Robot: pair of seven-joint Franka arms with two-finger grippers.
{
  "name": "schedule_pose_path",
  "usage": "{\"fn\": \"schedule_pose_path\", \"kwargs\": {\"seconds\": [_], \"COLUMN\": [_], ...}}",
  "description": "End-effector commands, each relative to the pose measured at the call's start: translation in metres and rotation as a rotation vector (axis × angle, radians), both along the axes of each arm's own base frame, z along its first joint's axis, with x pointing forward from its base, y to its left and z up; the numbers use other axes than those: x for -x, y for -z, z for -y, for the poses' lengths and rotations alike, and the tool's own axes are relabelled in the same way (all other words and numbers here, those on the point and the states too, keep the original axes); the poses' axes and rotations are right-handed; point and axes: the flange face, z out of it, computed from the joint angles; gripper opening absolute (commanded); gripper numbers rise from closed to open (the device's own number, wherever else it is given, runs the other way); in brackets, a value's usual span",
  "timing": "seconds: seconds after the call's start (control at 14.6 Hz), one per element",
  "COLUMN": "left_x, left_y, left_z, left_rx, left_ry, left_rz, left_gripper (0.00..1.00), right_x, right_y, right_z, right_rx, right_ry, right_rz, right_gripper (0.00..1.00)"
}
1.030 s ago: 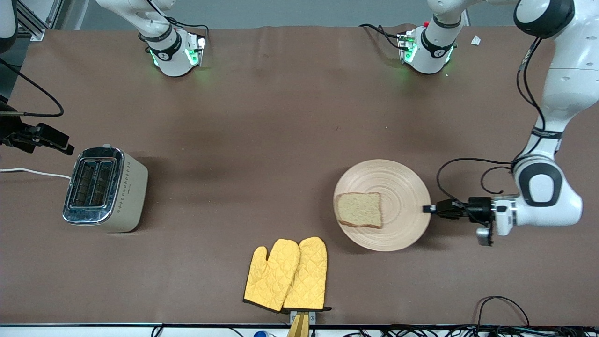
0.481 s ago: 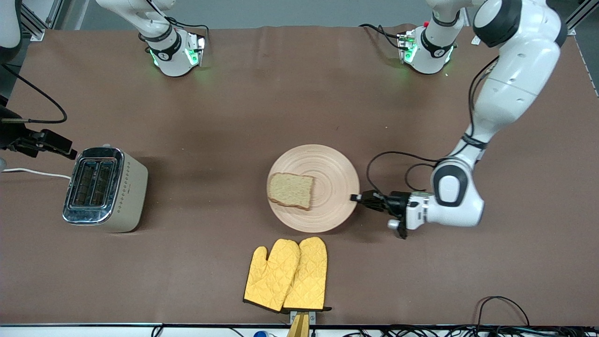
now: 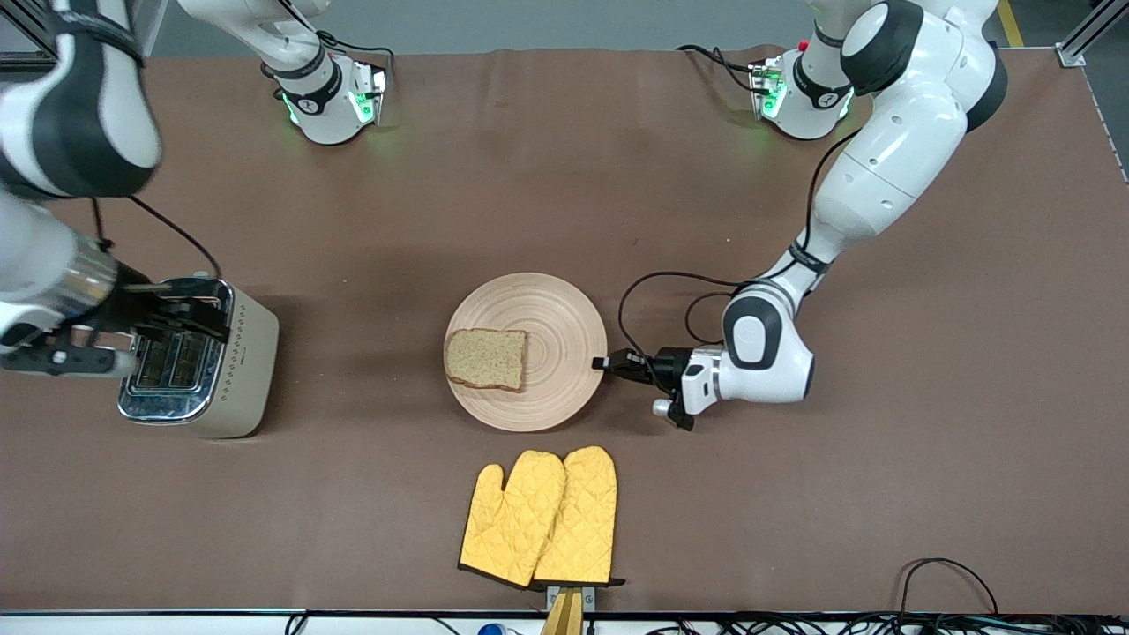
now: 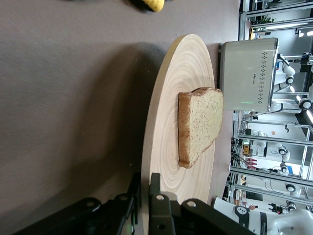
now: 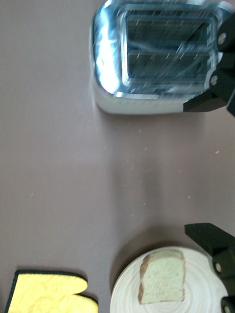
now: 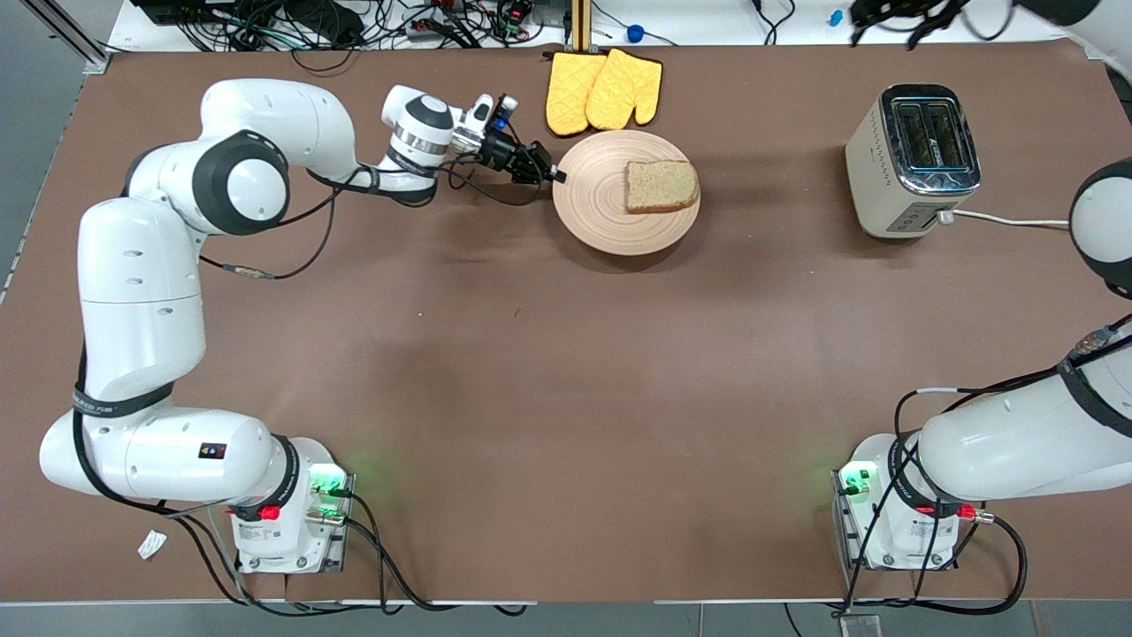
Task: Move plate and put bread in toaster
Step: 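Release the plate with the left gripper while the right gripper reaches the bread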
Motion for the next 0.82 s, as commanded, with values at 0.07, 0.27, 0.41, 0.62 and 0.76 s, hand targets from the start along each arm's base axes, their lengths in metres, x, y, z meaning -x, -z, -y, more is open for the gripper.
{"fn": "schedule_pose_path", "kwargs": {"seconds": [0.07, 0.27, 0.41, 0.62, 0.76], "left_x": [-0.007, -0.021, -0.048, -0.081, -0.096], "left_y": [-0.003, -0.011, -0.036, -0.072, -0.108], "left_z": [-0.01, -0.036, -0.081, -0.155, -0.196], "left_rx": [0.026, 0.024, 0.002, -0.095, -0.196], "left_ry": [-0.023, -0.062, -0.105, -0.158, -0.179], "left_rz": [-0.002, 0.007, 0.059, 0.1, 0.122], "left_gripper": [0.45, 1.0, 1.0, 1.0, 1.0], "right_x": [-0.008, -0.007, -0.006, 0.018, 0.039], "right_y": [0.057, 0.111, 0.14, 0.185, 0.214], "right_z": [-0.044, -0.074, -0.101, -0.137, -0.162], "right_rx": [-0.042, -0.098, -0.12, -0.134, -0.136], "right_ry": [-0.013, -0.006, 0.007, 0.056, 0.125], "right_rz": [0.034, 0.061, 0.06, 0.116, 0.103], "right_gripper": [1.0, 1.0, 1.0, 1.0, 1.0]}}
